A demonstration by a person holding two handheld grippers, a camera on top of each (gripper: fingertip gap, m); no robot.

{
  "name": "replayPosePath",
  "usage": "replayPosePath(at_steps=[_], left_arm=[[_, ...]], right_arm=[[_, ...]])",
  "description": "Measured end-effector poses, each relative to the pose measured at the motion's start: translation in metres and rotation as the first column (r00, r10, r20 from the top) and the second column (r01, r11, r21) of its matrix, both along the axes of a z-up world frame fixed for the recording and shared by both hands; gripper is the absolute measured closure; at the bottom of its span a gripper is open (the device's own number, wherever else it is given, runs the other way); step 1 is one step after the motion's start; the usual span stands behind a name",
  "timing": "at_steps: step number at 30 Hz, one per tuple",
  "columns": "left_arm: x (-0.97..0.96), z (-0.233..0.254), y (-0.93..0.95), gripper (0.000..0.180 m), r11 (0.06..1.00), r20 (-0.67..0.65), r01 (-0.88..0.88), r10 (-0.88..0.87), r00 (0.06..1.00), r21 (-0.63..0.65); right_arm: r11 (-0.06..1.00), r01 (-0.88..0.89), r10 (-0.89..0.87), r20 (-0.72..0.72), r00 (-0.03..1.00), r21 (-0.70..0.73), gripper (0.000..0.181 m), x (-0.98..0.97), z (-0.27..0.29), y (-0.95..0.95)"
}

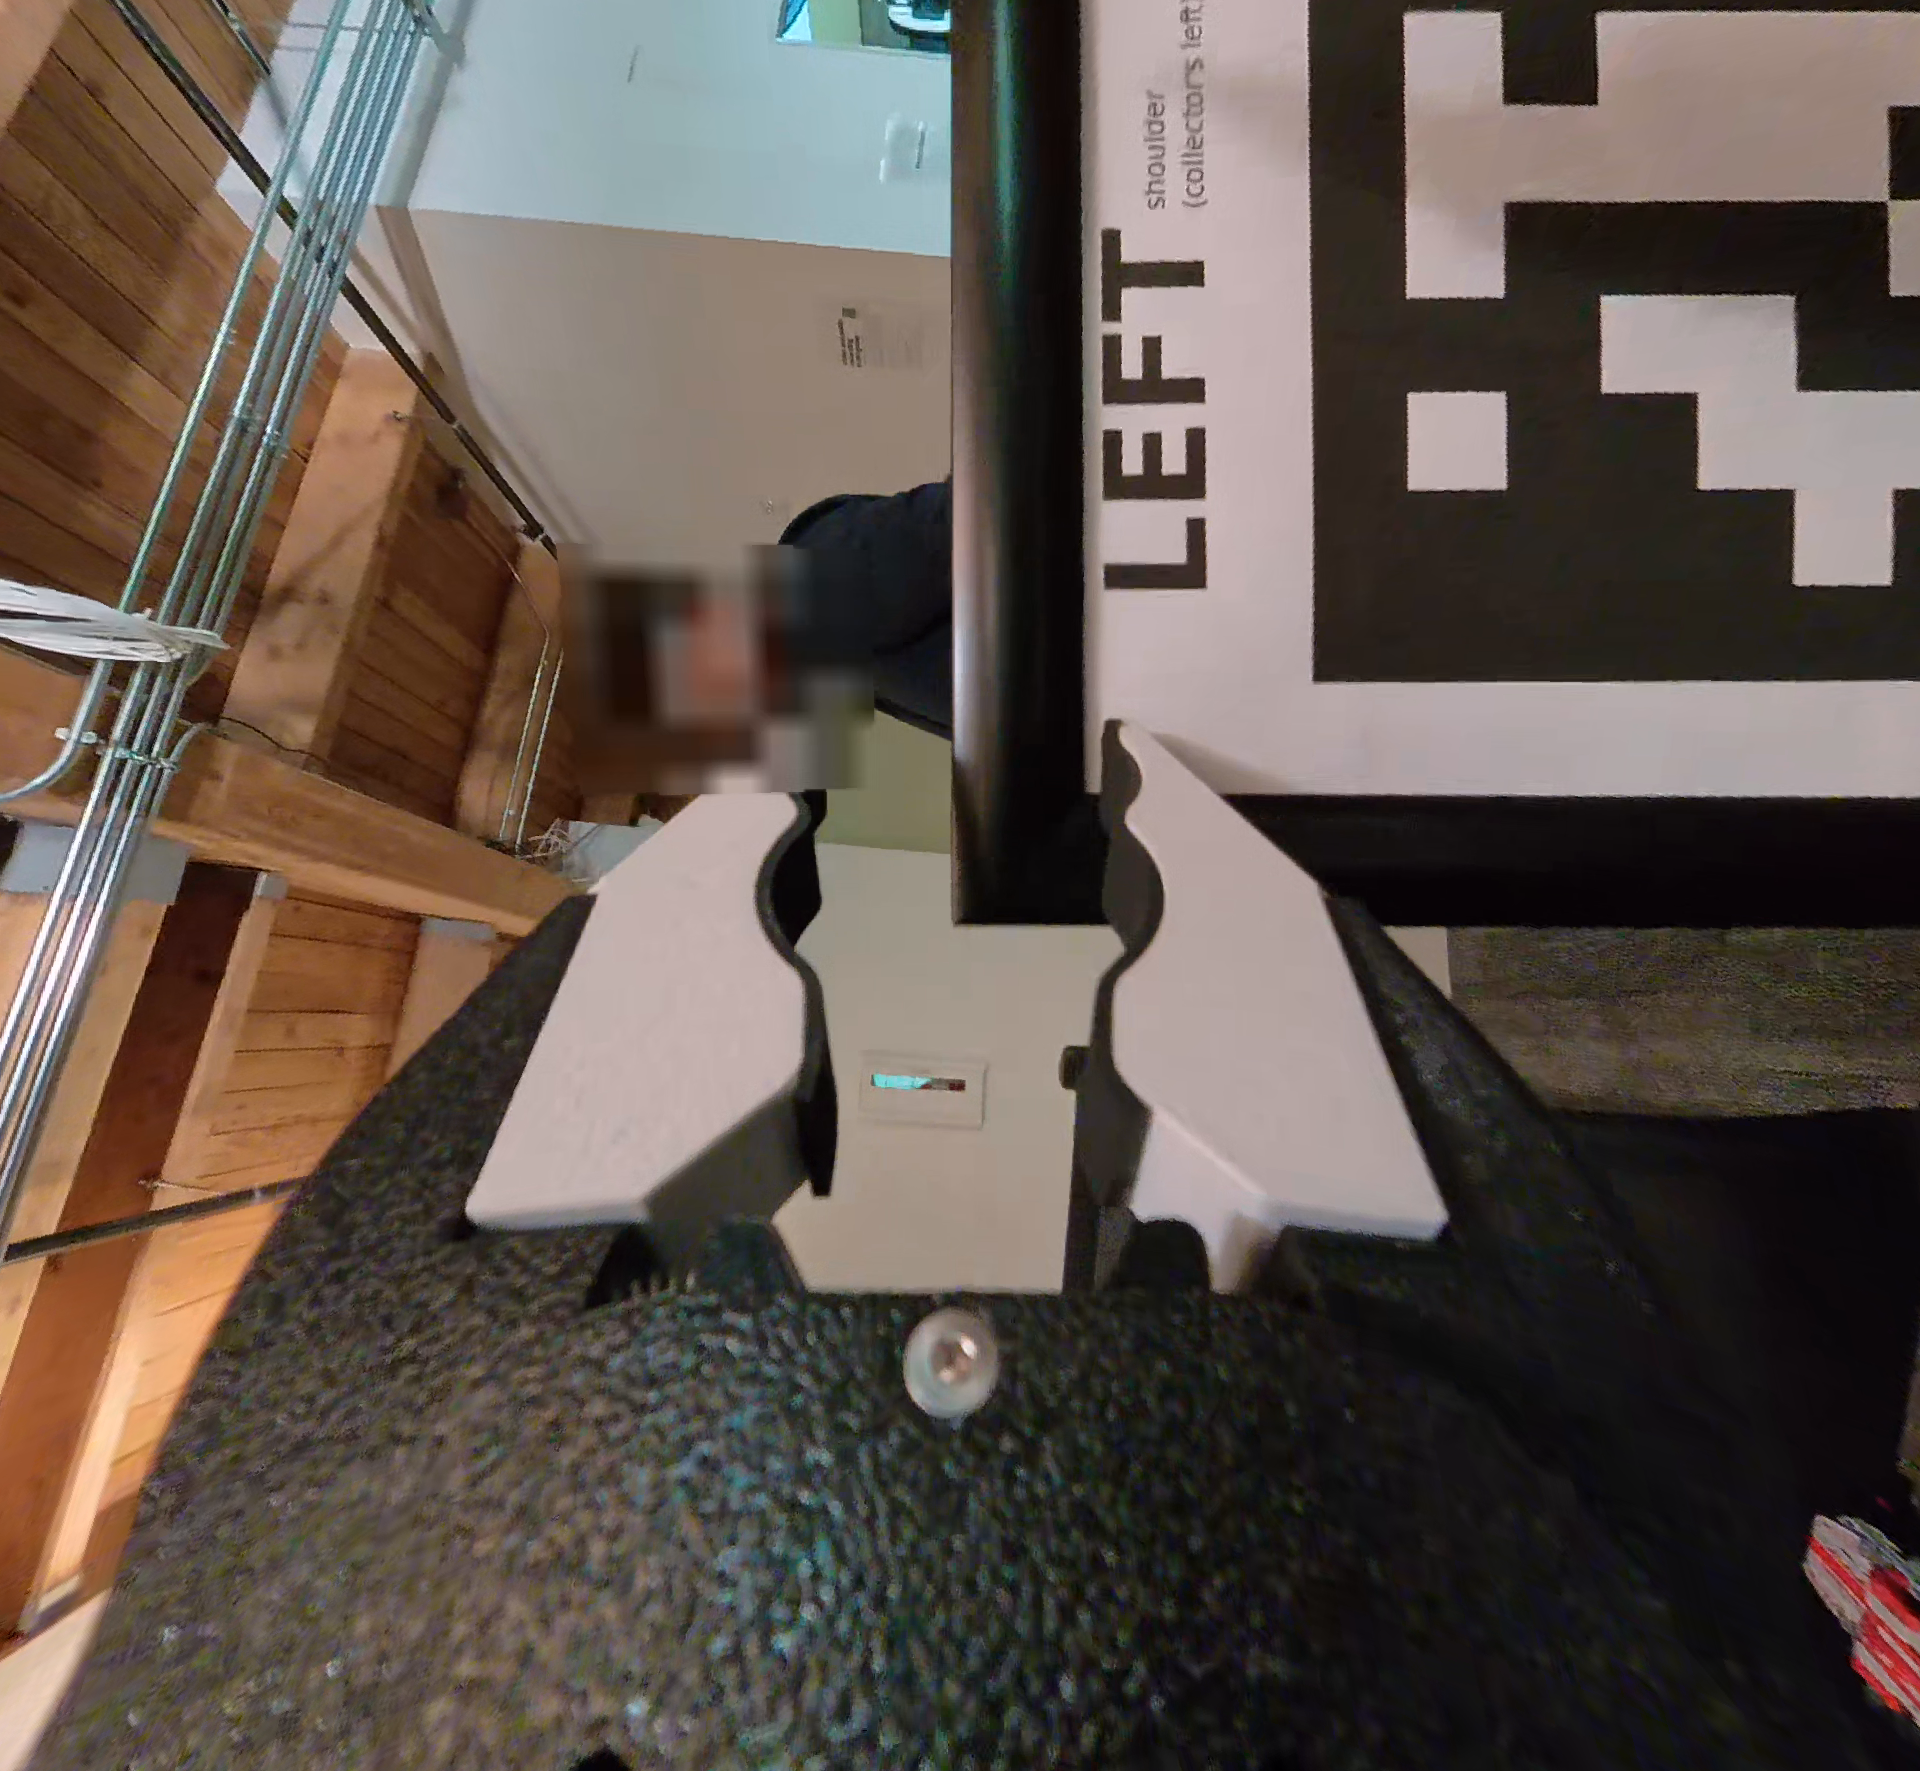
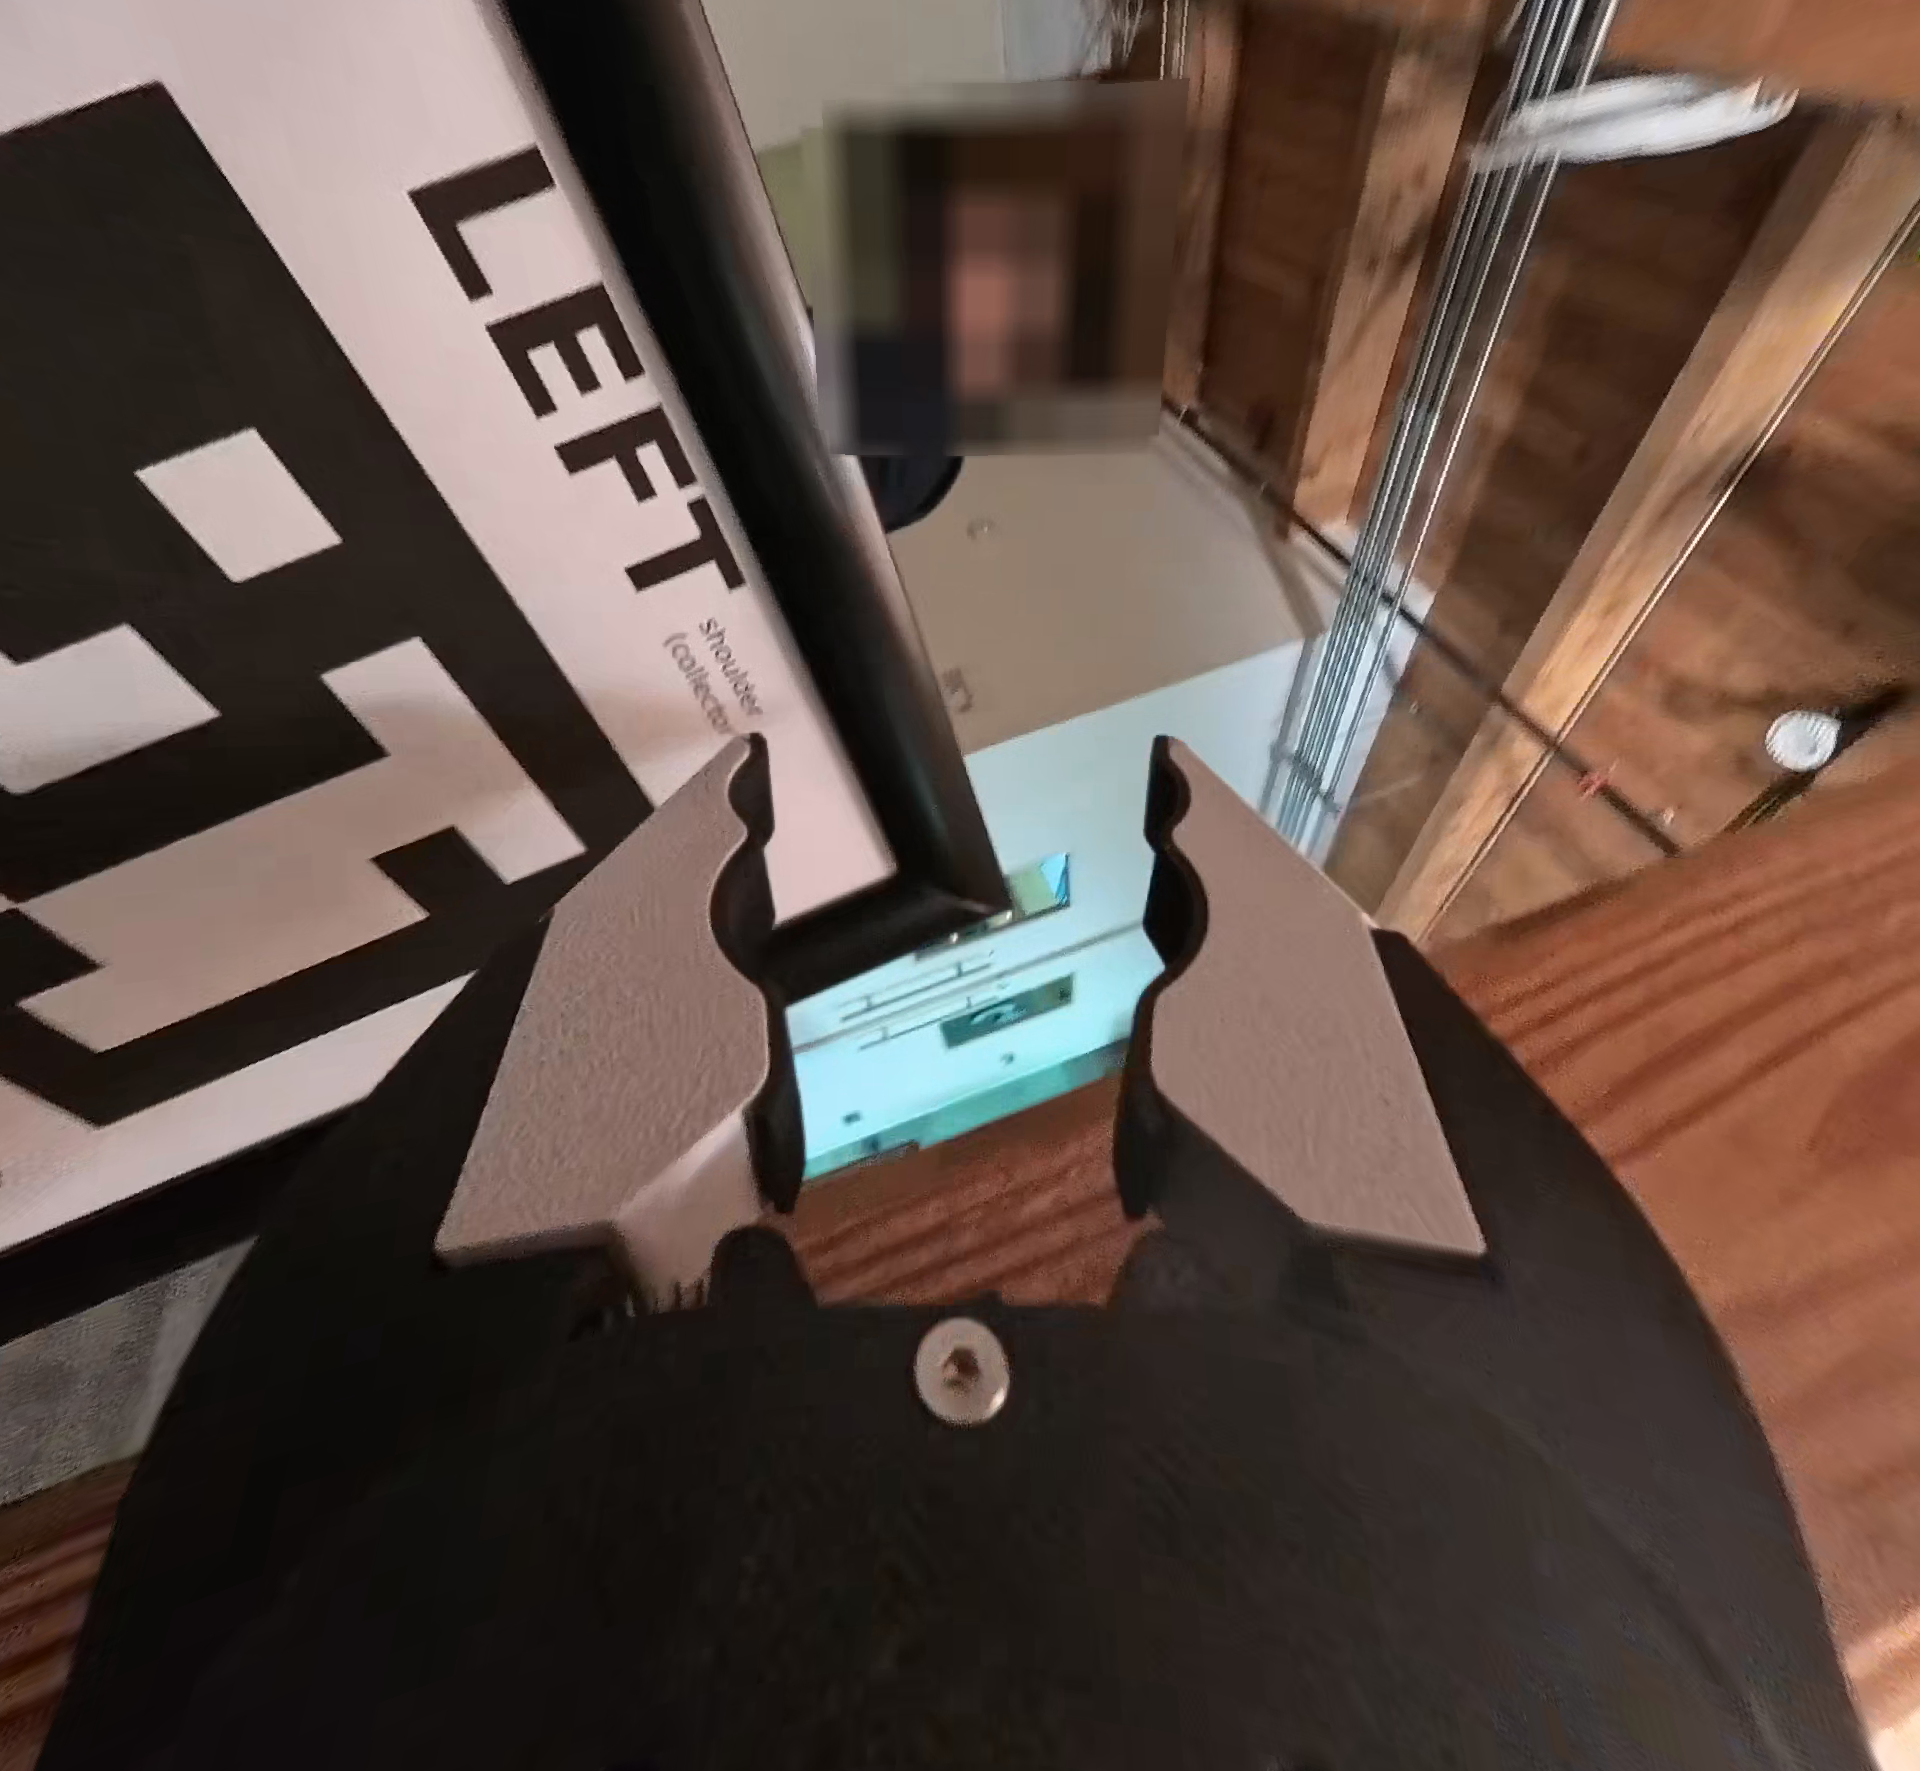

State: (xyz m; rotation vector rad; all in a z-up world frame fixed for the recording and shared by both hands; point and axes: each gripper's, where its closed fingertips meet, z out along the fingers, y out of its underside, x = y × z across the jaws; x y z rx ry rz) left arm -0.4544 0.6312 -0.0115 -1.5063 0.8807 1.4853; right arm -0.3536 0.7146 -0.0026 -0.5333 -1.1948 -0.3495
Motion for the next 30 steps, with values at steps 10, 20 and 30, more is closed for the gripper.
replayPosePath(at_steps=[10, 20, 30], left_arm=[[-0.002, -0.008, 0.002, 0.142, 1.0, -0.061, -0.031, 0.03, 0.998, -0.001], [-0.004, -0.012, 0.004, 0.157, 0.99, -0.035, -0.135, 0.133, 0.99, -0.04], [0.006, 0.008, -0.001, 0.18, 0.991, 0.03, -0.12, 0.122, 0.992, -0.063]], right_arm=[[0.988, -0.11, 0.093, 0.146, 0.985, 0.112, 0.109, -0.034, -0.01, -0.003], [0.968, -0.224, 0.194, 0.234, 0.953, 0.113, 0.119, -0.043, -0.01, 0.014], [0.935, -0.288, 0.215, 0.314, 0.925, 0.205, 0.132, -0.046, -0.006, 0.014]])
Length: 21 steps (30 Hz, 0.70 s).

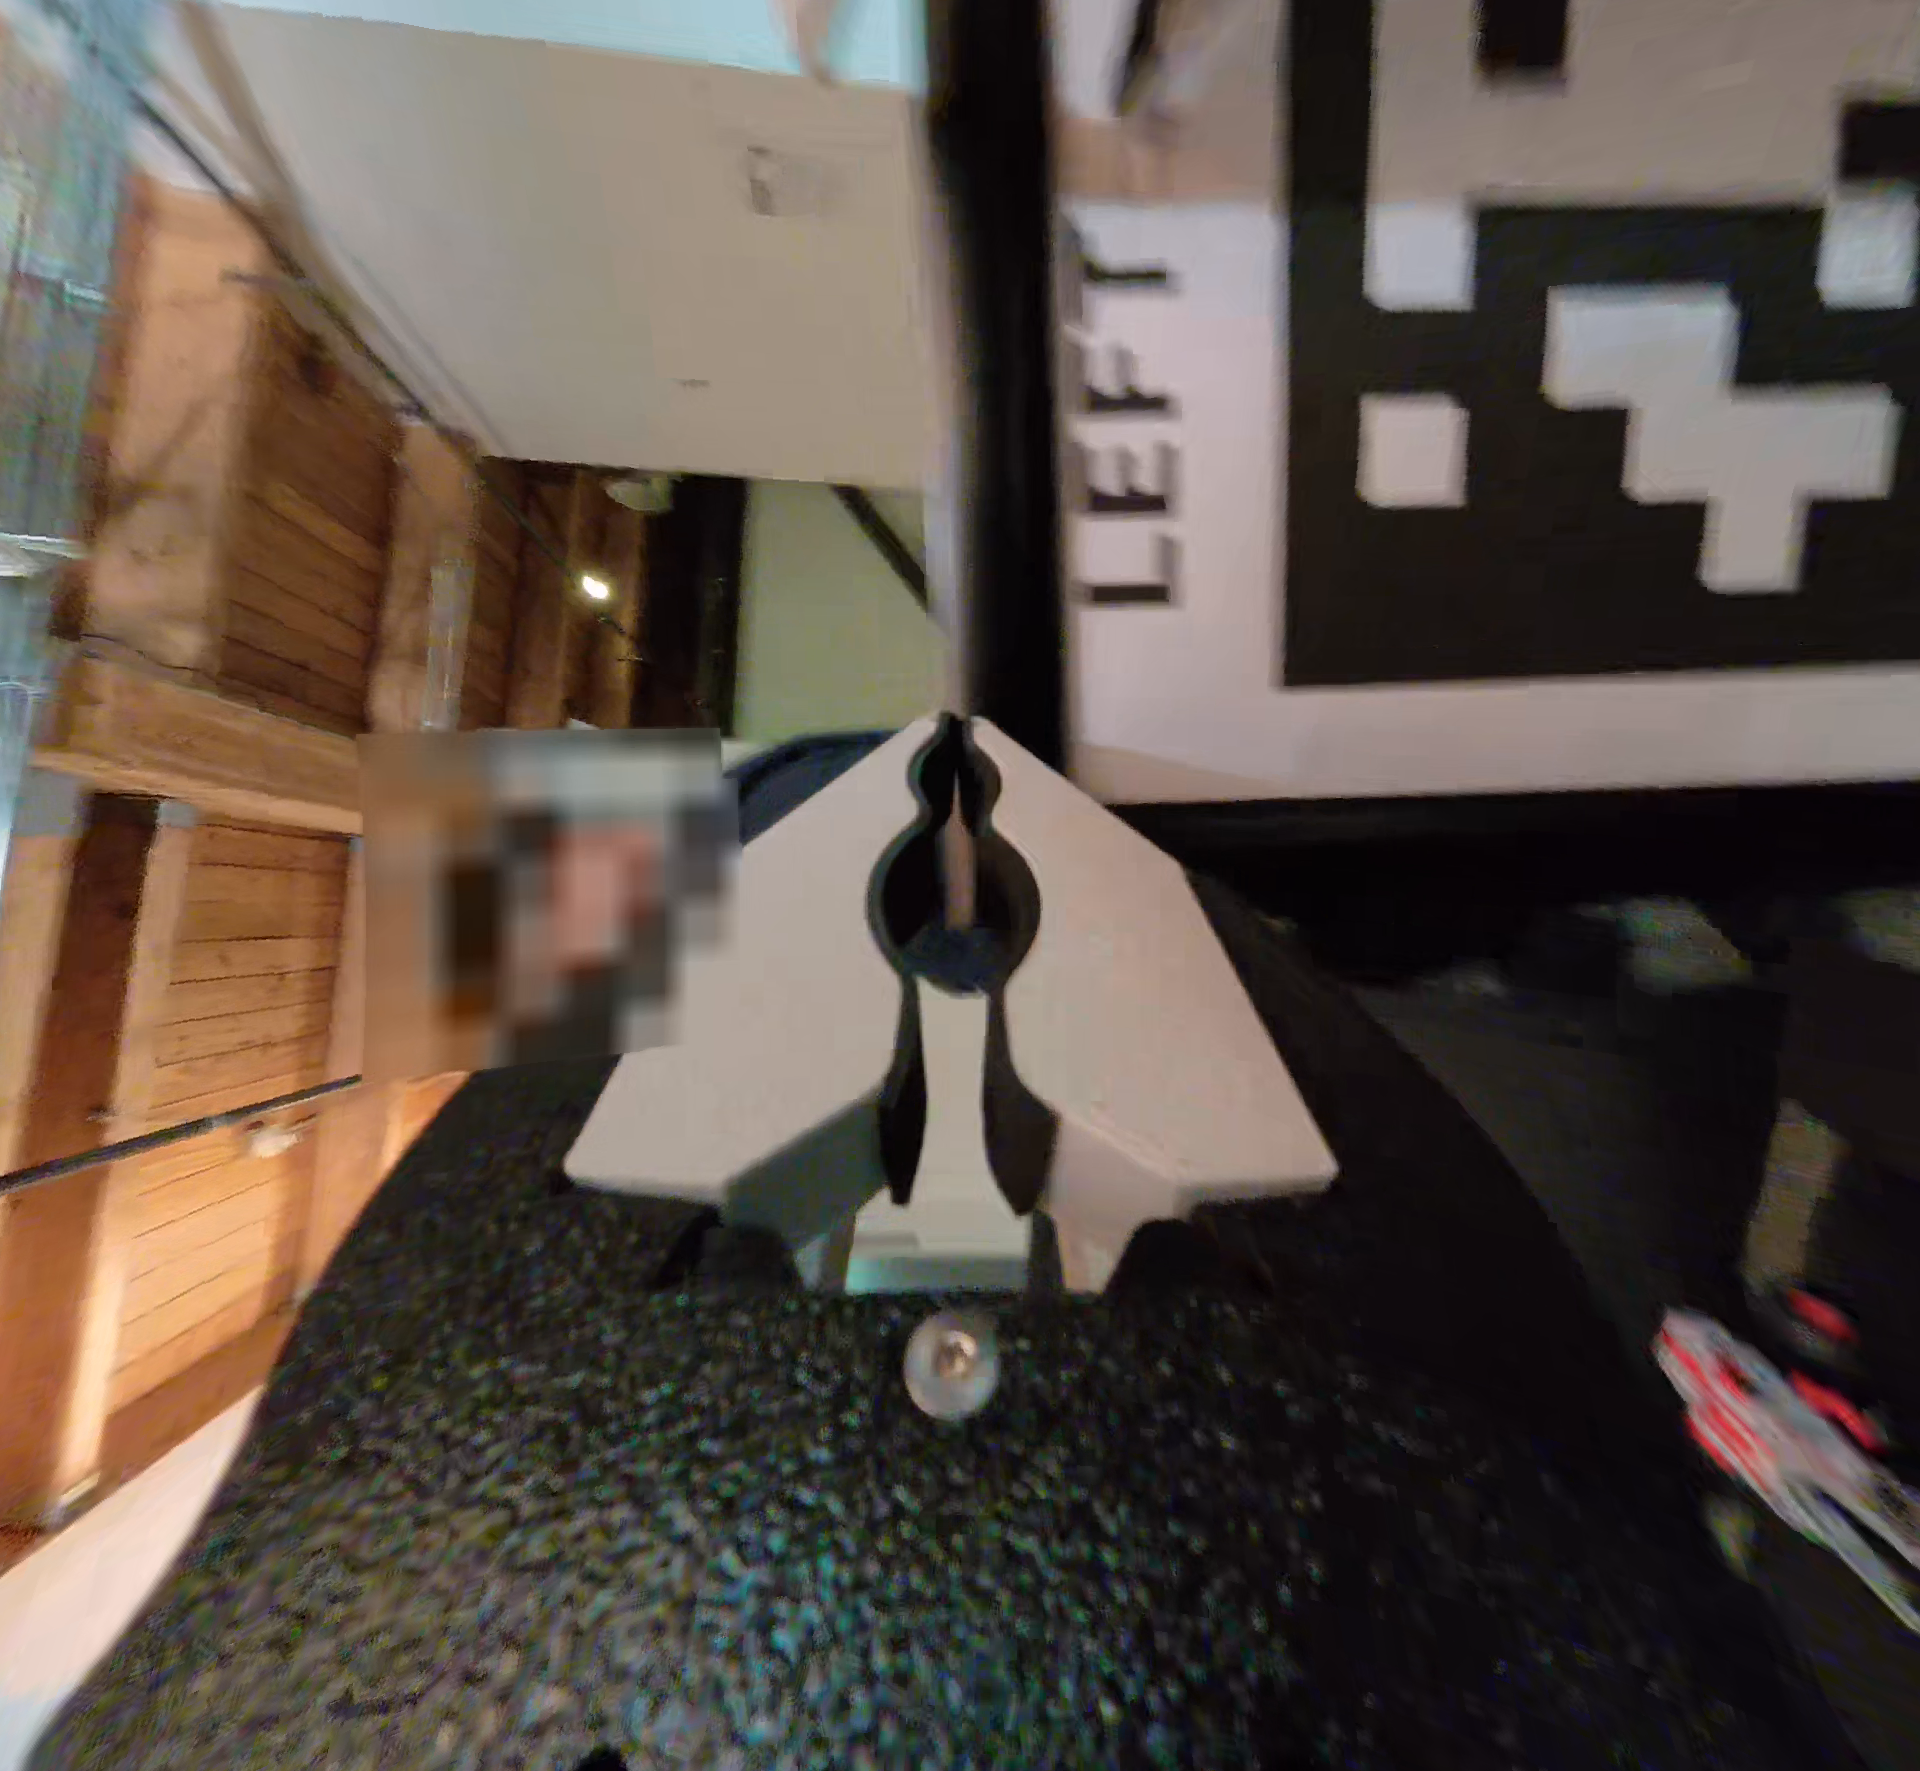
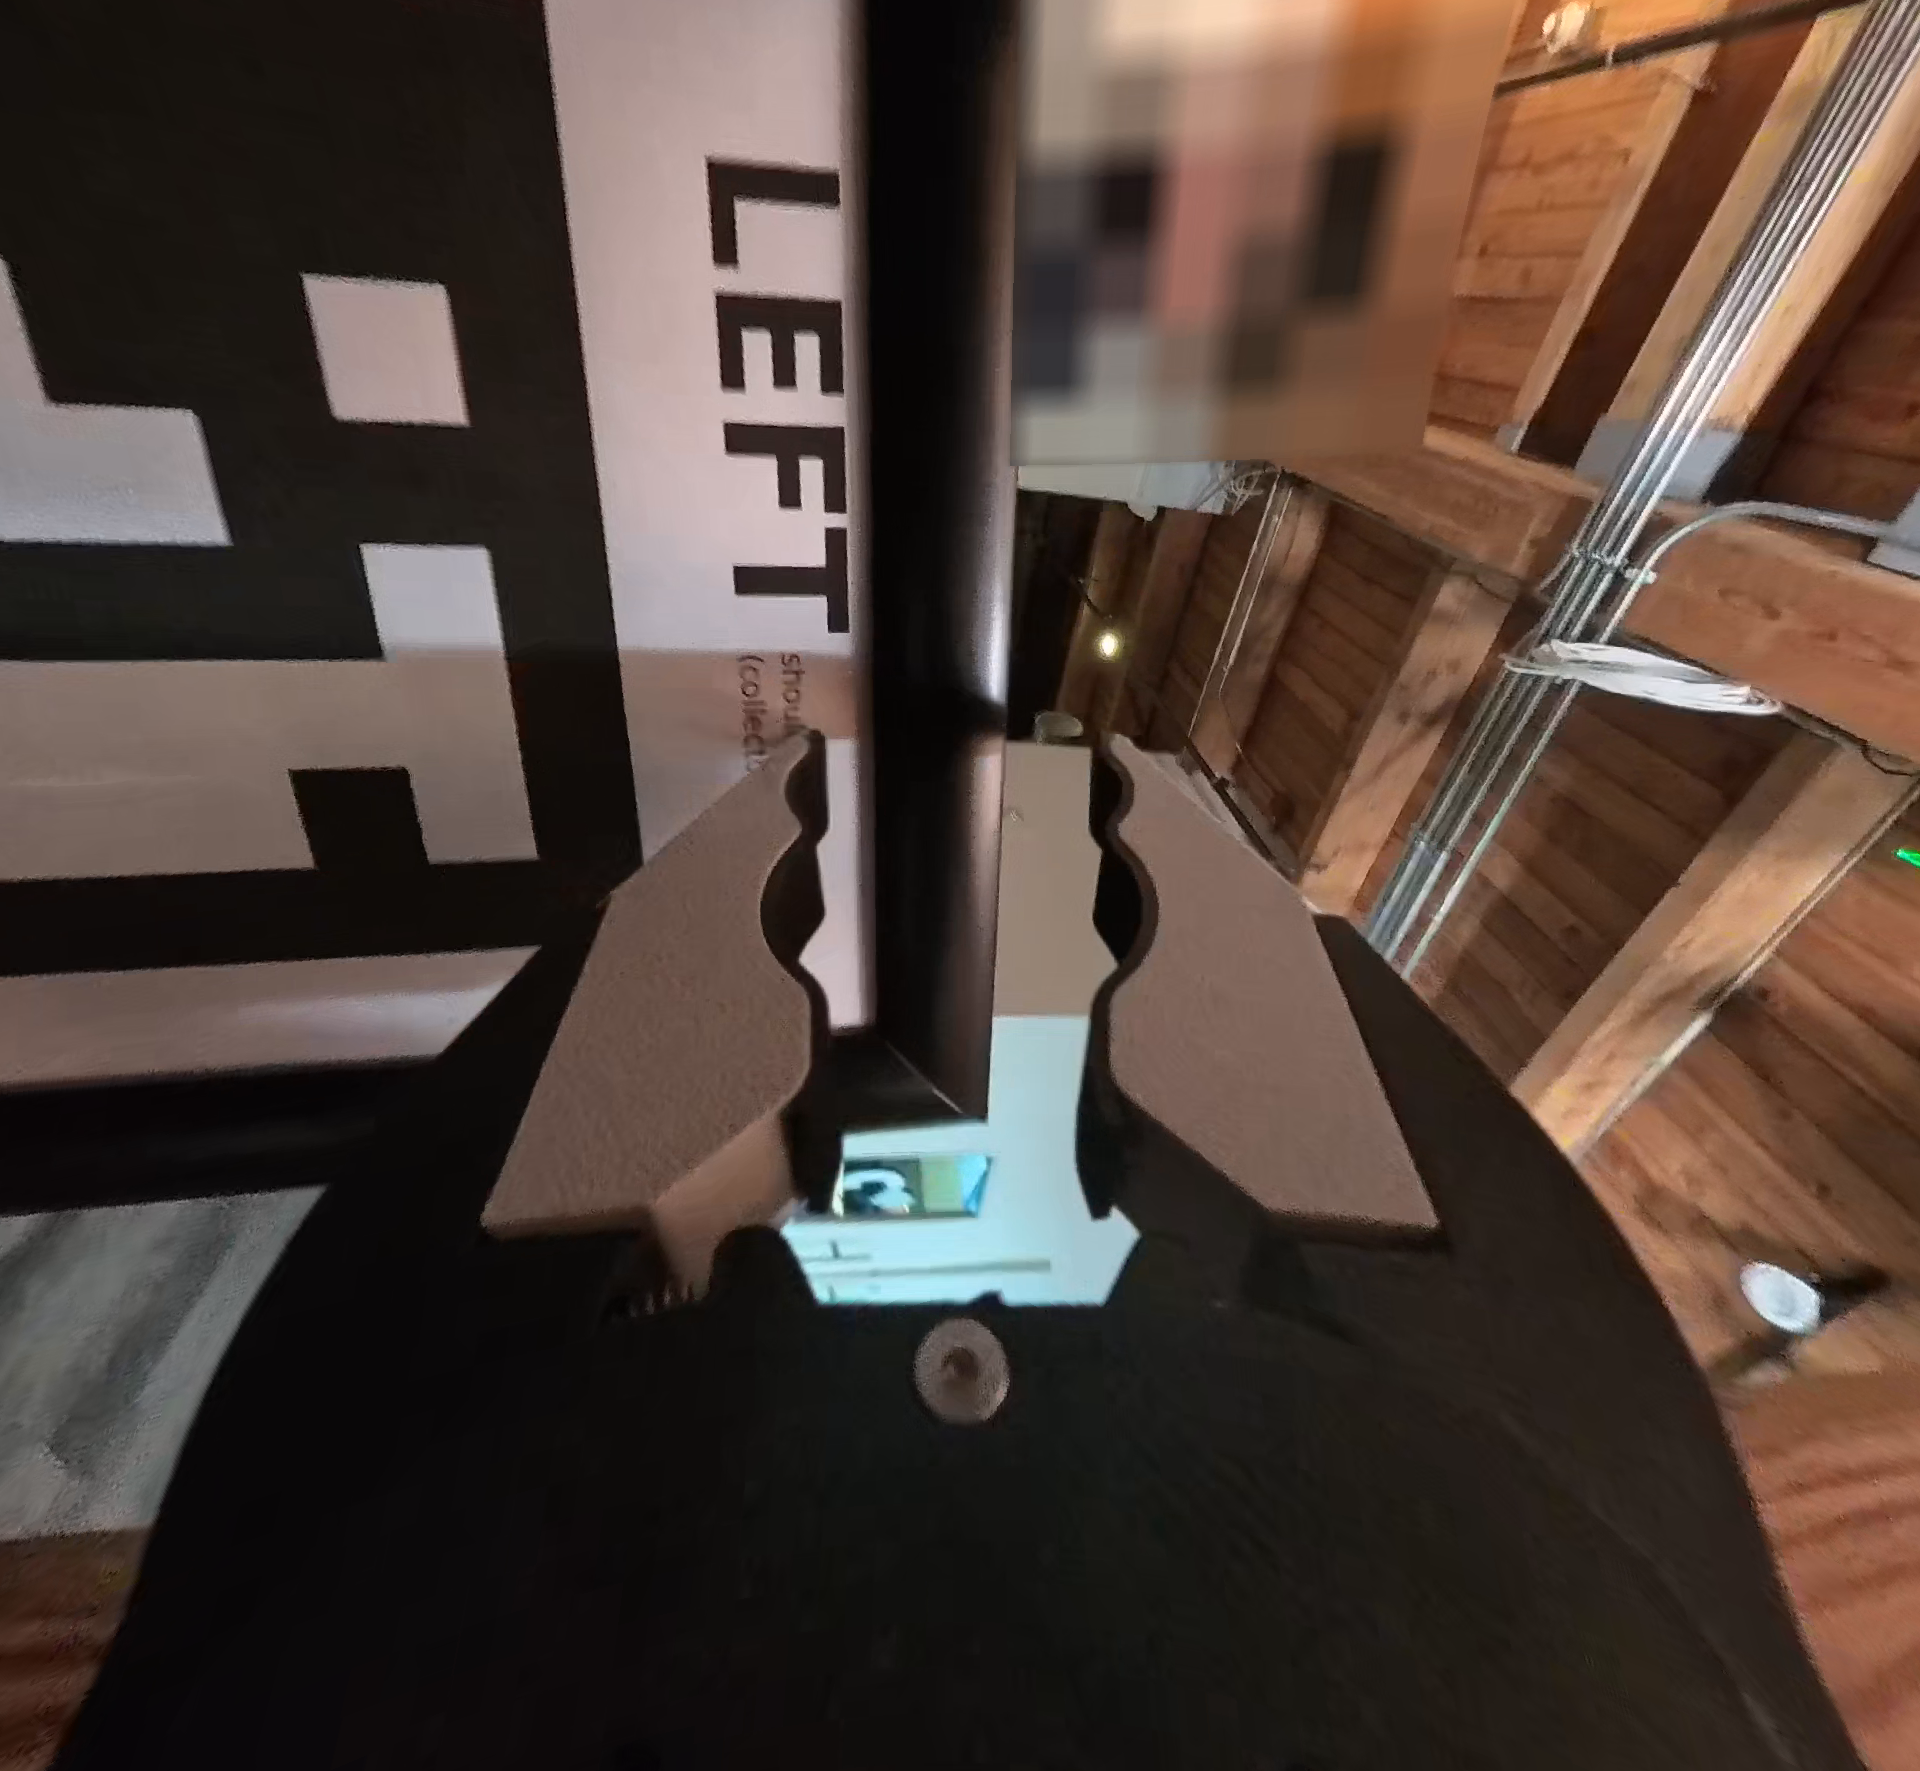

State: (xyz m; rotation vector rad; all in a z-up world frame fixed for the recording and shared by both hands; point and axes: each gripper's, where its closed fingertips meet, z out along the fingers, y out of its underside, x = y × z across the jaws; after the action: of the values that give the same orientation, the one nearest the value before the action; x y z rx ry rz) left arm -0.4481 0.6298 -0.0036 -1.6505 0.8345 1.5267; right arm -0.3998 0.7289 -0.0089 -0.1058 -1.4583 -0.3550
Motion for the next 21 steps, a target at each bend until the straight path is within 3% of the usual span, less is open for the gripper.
replayPosePath(at_steps=[5, 7, 8, 10, 13, 18, 21], left_arm=[[0.002, 0.017, -0.004, 0.18, 0.993, 0.2, -0.018, 0.041, 0.979, -0.119], [0.008, 0.012, -0.004, 0.179, 0.995, 0.216, 0.015, 0.007, 0.976, -0.097], [0.009, 0.01, -0.003, 0.158, 0.998, 0.185, 0.019, -0.007, 0.983, -0.063], [0.0, 0.003, -0.001, 0.141, 1.0, 0.059, -0.017, 0.018, 0.998, -0.01], [-0.014, -0.021, 0.003, 0.136, 0.997, -0.037, -0.074, 0.072, 0.997, -0.031], [-0.015, -0.018, 0.007, 0.146, 0.993, -0.119, -0.113, 0.116, 0.986, 0.032], [-0.014, -0.017, 0.006, 0.15, 0.992, -0.11, -0.117, 0.121, 0.986, 0.039]], right_arm=[[0.999, -0.034, 0.034, 0.001, 0.999, 0.004, 0.13, -0.002, 0.005, -0.004], [0.999, -0.036, 0.036, -0.007, 0.999, 0.015, 0.127, -0.002, 0.008, -0.006], [0.999, -0.04, 0.041, -0.01, 0.999, 0.029, 0.125, -0.002, 0.007, -0.005], [0.996, -0.063, 0.064, -0.016, 0.998, 0.056, 0.127, -0.003, 0.005, -0.003], [0.995, -0.084, 0.085, -0.013, 0.996, 0.051, 0.131, -0.001, 0.002, -0.001], [0.989, -0.041, 0.044, -0.019, 0.999, 0.139, 0.13, -0.004, 0.001, 0.004], [0.987, -0.032, 0.039, -0.043, 0.998, 0.157, 0.12, -0.002, 0.01, 0.002]])
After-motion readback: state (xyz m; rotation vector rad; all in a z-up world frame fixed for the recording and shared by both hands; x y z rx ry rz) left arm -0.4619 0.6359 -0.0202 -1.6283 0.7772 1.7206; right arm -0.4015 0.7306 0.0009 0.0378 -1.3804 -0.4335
